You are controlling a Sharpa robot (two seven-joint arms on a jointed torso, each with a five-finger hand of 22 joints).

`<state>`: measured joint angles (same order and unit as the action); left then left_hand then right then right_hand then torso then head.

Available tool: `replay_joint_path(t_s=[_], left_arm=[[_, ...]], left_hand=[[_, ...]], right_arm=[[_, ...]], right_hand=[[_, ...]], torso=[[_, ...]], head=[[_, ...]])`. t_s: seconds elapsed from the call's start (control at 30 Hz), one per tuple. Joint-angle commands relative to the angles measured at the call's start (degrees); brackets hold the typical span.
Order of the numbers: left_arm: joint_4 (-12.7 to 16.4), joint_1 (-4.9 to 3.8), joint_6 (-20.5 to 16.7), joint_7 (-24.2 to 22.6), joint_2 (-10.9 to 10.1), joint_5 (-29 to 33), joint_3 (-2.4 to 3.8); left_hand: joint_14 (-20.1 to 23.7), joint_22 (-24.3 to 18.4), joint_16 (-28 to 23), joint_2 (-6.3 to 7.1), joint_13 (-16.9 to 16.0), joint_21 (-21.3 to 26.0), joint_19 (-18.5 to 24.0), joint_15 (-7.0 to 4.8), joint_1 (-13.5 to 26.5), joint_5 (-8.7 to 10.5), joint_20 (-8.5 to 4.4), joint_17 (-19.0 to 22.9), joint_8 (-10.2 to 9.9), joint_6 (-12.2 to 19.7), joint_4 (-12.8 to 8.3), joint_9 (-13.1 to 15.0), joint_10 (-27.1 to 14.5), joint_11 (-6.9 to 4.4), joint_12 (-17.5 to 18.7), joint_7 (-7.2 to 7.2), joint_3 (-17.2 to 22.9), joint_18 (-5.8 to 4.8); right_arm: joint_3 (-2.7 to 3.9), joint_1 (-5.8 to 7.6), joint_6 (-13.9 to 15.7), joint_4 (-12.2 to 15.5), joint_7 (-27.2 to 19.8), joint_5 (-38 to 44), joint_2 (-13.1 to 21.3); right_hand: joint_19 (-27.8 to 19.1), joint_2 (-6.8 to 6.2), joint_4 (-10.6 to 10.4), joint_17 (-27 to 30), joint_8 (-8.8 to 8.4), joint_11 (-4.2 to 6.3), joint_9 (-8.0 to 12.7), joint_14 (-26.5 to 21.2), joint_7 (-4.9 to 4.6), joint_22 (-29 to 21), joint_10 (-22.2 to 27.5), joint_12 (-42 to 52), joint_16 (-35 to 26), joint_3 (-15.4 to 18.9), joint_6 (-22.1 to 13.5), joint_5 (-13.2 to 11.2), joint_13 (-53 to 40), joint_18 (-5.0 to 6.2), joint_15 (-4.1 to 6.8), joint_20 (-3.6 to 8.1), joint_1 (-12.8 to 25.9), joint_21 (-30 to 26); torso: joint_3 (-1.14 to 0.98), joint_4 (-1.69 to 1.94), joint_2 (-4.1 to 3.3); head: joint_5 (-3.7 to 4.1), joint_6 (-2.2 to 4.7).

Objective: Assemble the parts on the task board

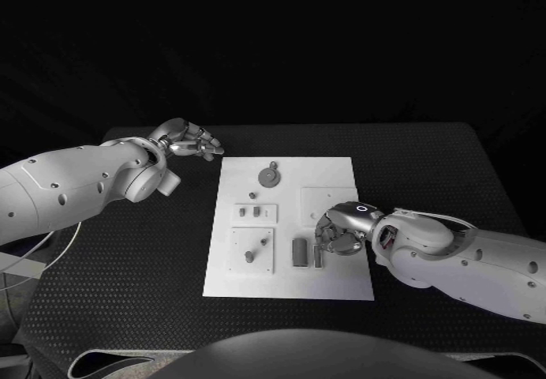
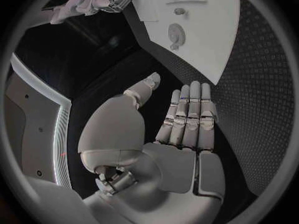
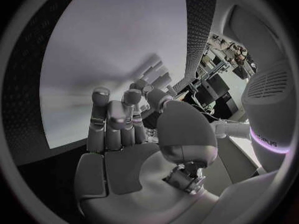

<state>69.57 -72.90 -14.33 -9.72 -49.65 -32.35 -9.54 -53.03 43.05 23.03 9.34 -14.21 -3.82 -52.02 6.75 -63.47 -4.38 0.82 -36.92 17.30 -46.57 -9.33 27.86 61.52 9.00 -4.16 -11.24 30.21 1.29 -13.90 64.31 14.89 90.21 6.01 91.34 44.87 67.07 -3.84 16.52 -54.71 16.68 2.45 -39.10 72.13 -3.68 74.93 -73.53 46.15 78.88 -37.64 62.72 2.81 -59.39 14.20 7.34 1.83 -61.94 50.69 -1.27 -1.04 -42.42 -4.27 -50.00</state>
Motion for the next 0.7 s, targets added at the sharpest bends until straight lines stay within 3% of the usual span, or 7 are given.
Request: replay_joint_path(t_s=[0.03, 0.47, 0.6, 0.7], left_arm=[[0.1, -0.06, 0.7, -0.3, 0.1, -0.1, 0.03], [0.0, -0.06, 0.5, -0.5, 0.1, -0.2, 0.03], [0.0, -0.06, 0.3, -0.7, 0.1, -0.2, 0.03], [-0.1, -0.06, 0.2, -0.9, 0.2, -0.2, 0.03]], left_hand=[[-0.4, -0.1, -0.3, -0.41, 0.1, -0.2, 0.2, 0.01, 0.2, 0.07, 0.24, -0.1, 0.2, 0.4, 0.3, -0.1, -0.4, 0.09, 0.2, -0.01, 0.0, -0.34], [-0.4, -0.1, -0.3, -0.41, 0.1, -0.1, 0.2, 0.02, 0.2, 0.07, 0.24, -0.1, 0.2, 0.5, 0.3, -0.1, -0.5, 0.10, 0.2, -0.02, 0.0, -0.34], [-0.4, -0.1, -0.3, -0.38, 0.1, -0.1, 0.2, 0.02, 0.2, 0.08, 0.25, -0.1, 0.3, 0.5, 0.3, -0.1, -0.5, 0.10, 0.2, -0.02, 0.0, -0.35], [-0.4, -0.1, -0.4, -0.34, 0.1, -0.1, 0.2, 0.02, 0.3, 0.08, 0.25, -0.1, 0.3, 0.5, 0.3, -0.1, -0.5, 0.10, 0.2, -0.02, 0.0, -0.35]], right_arm=[[-0.25, -0.45, -1.8, -0.3, 0.1, 1.1, 0.1], [-0.24, -0.48, 0.6, -0.3, 0.1, 0.7, 0.4], [-0.20, -0.45, 3.4, 0.6, -0.2, -0.6, 1.5], [-0.13, 0.27, 7.6, 1.6, -0.8, -3.9, 2.2]], right_hand=[[0.0, 0.68, 0.1, 0.0, 0.20, 0.15, -0.1, 0.1, -0.01, 0.8, -0.3, 0.2, 0.3, -0.4, 0.3, 0.0, 0.1, 0.80, 0.48, 0.17, -0.1, 0.4], [-0.1, 0.50, 0.0, 0.0, 0.18, 0.13, -0.2, 0.1, -0.04, 0.9, -0.4, 0.1, 0.3, -0.3, 0.3, 0.0, 0.1, 0.80, 0.44, 0.13, 0.1, 0.4], [0.0, 0.11, 0.0, 0.1, -0.02, -0.01, -0.2, 0.1, -0.20, 0.9, -0.4, 0.1, 0.2, -0.3, 0.1, 0.0, 0.2, 0.80, 0.46, 0.15, 0.4, 0.4], [0.0, -0.62, 0.0, 0.2, -0.18, -0.11, -0.3, 0.0, -0.27, 0.8, -0.2, -0.1, 0.0, -0.1, -0.4, 0.0, 0.3, 0.80, 0.52, 0.18, 0.6, 0.3]], torso=[[-0.06, -0.04, -0.04], [0.02, -0.01, 0.03], [0.02, -0.01, 0.06], [0.02, -0.02, 0.06]], head=[[0.06, 0.00], [0.24, 0.00], [0.27, 0.00], [0.32, 0.00]])
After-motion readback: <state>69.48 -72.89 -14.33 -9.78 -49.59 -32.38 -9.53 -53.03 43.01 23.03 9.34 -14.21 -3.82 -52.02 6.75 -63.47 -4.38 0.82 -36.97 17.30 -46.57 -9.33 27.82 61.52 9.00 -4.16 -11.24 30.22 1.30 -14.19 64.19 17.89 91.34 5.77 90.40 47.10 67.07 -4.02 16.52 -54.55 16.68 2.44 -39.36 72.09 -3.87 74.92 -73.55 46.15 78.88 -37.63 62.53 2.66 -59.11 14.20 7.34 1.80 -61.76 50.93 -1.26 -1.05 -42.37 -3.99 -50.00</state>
